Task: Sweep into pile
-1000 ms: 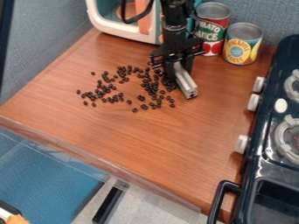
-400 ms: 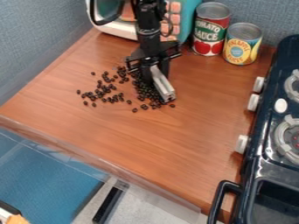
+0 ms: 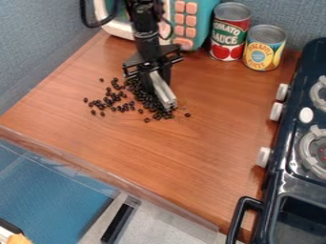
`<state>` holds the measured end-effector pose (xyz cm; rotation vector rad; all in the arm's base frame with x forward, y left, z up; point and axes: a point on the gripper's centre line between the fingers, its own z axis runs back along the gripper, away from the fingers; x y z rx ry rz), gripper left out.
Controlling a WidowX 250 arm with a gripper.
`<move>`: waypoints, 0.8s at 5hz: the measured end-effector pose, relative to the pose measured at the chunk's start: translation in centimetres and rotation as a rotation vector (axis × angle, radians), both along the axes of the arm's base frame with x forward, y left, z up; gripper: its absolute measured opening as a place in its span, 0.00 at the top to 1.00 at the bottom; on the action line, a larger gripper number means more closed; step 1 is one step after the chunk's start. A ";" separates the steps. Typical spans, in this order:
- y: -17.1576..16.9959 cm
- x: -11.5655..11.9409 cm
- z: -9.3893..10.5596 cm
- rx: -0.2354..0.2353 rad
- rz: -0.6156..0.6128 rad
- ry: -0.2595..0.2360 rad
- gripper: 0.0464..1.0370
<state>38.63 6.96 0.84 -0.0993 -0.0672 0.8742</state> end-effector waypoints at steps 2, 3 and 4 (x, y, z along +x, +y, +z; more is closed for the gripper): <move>3.0 -1.5 0.0 -0.002 0.042 0.012 0.65; 3.9 -2.3 0.0 -0.017 0.060 0.018 0.65; 5.1 -3.4 0.2 -0.024 0.080 0.020 0.65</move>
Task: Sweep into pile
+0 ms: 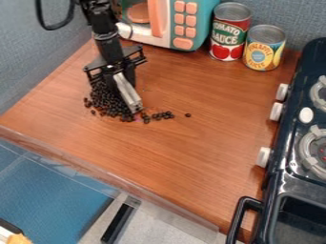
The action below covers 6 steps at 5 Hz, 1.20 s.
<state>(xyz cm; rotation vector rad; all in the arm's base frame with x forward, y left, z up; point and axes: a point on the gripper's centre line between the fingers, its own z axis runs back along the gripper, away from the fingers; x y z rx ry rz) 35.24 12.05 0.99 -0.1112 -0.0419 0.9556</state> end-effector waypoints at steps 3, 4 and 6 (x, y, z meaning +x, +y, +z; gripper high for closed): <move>3.0 -2.0 0.0 -0.010 0.066 -0.014 0.65; 2.7 -1.6 0.5 -0.044 0.098 -0.014 0.65; -0.8 0.6 5.2 -0.169 0.102 -0.042 0.65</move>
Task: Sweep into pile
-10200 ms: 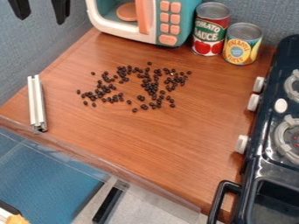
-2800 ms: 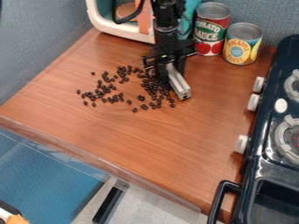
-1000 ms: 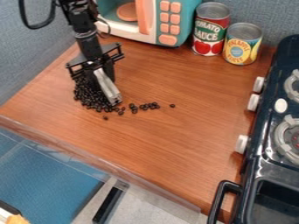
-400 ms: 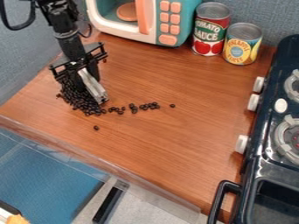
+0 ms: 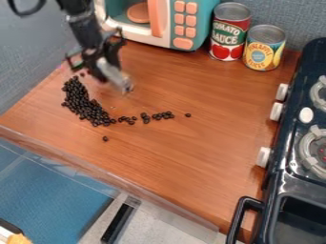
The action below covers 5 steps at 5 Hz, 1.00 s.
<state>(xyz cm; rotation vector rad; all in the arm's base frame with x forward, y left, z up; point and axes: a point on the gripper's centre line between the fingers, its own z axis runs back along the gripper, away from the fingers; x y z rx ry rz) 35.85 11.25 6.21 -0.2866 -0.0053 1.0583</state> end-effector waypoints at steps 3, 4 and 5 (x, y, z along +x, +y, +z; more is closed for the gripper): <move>-11.8 -2.1 -0.9 0.067 -0.283 -0.027 0.65; -13.5 -1.7 -0.9 0.077 -0.317 -0.057 0.65; -14.6 -0.9 -1.4 0.049 -0.365 -0.066 0.65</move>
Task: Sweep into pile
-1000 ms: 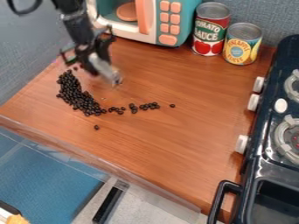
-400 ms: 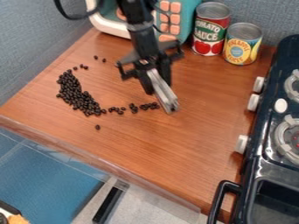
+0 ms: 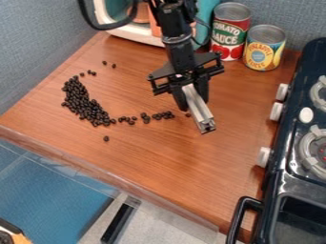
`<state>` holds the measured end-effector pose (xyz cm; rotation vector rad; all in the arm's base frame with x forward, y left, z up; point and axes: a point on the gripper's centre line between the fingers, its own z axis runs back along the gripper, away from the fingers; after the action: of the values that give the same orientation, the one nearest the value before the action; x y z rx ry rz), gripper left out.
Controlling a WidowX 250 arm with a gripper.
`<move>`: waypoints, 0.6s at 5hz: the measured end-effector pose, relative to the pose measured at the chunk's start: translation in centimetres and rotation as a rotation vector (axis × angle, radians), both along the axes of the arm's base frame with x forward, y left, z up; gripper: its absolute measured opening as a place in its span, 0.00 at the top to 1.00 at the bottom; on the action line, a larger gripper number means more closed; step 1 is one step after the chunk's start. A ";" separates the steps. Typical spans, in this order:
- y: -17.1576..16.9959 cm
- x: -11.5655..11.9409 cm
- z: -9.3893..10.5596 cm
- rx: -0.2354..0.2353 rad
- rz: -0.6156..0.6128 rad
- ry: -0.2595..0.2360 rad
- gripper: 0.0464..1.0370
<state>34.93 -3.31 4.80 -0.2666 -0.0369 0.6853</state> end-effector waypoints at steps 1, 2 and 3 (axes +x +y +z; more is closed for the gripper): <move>-0.8 0.6 -0.5 -0.009 -0.033 -0.001 0.65; -1.7 0.9 -1.5 -0.011 -0.074 0.009 0.65; -1.4 1.5 -3.5 0.027 -0.052 0.034 0.65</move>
<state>36.46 -4.69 1.33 -0.2294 -0.0065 0.6373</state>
